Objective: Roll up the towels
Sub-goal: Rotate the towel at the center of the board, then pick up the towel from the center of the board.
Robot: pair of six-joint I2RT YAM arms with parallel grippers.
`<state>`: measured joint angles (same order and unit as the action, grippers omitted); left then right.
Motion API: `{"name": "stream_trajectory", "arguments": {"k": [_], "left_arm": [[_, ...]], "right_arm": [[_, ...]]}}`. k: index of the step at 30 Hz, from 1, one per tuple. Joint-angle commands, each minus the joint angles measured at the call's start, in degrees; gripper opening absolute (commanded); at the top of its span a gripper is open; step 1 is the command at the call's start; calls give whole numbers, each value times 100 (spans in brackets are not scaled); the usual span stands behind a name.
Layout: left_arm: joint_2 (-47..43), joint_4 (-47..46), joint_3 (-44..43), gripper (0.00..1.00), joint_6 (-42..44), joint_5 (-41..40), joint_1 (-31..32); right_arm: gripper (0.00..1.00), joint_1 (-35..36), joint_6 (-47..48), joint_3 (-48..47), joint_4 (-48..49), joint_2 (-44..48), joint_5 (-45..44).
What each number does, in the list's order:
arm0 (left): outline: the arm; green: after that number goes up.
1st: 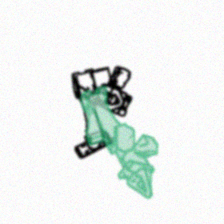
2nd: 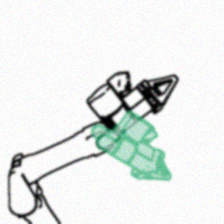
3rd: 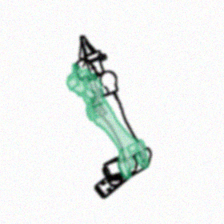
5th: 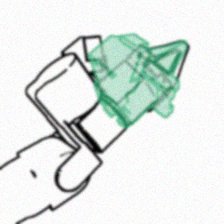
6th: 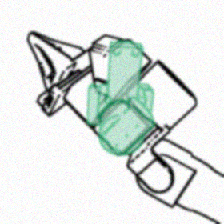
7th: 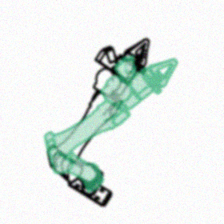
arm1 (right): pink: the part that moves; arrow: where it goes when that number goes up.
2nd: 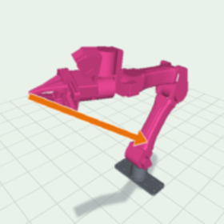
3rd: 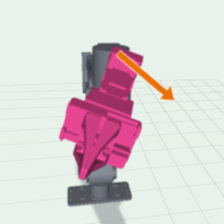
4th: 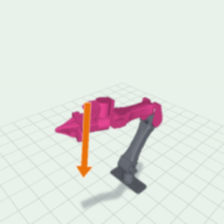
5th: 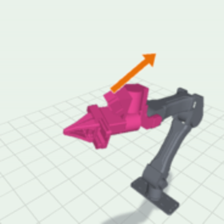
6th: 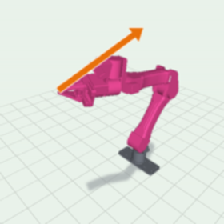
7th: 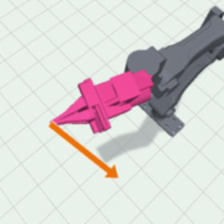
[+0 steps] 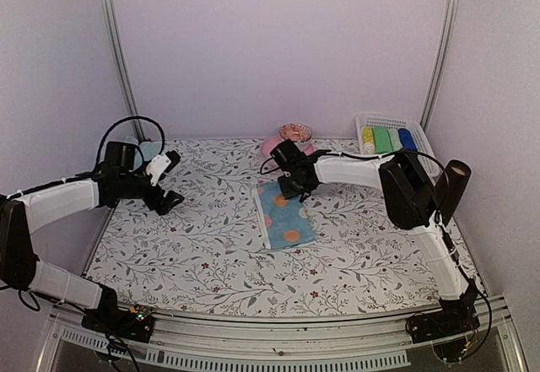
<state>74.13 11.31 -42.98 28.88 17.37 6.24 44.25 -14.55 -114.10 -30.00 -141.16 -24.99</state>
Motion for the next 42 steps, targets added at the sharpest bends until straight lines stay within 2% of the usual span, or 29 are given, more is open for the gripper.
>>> {"name": "stream_trajectory", "arguments": {"k": [1,2,4,5,6,7,13,18,24,27,36,39,42], "left_arm": [[-64,-520,-15,97,757,-633,1170],[-20,-536,-64,97,892,-700,1409],[114,-599,-163,97,1155,-821,1867],[180,-624,-215,97,1306,-885,2118],[263,-650,-257,97,1444,-981,2363],[349,-699,-289,97,1594,-1094,2612],[1106,-933,-398,97,2296,-1751,3949],[1791,-1191,-591,97,2499,-2072,4591],[2474,-1311,-1016,87,2284,-2173,4846],[2848,-1338,-1159,80,2257,-2347,4971],[3445,-1636,-1182,66,2281,-2753,5206],[3651,-1711,-1263,54,2227,-2959,5268],[3762,-1653,-1343,31,2109,-2993,5276]], "right_arm": [[57,-110,77,170,-174,464,-86],[59,-114,131,221,-172,577,-105],[72,-123,248,419,-168,1072,-260],[80,-123,283,582,-149,1296,-349],[94,-131,314,788,-102,1538,-431],[99,-142,355,1023,-33,1909,-515],[99,-251,461,2774,578,3688,-1311],[99,-332,246,3855,662,4774,-2012],[99,-332,44,4802,759,5397,-1937],[99,-338,-95,5098,727,5612,-1764],[99,-325,-505,5772,739,6589,-1239],[99,-308,-377,6053,968,6949,-940],[99,-248,-3,6362,1324,7165,-664]]}}
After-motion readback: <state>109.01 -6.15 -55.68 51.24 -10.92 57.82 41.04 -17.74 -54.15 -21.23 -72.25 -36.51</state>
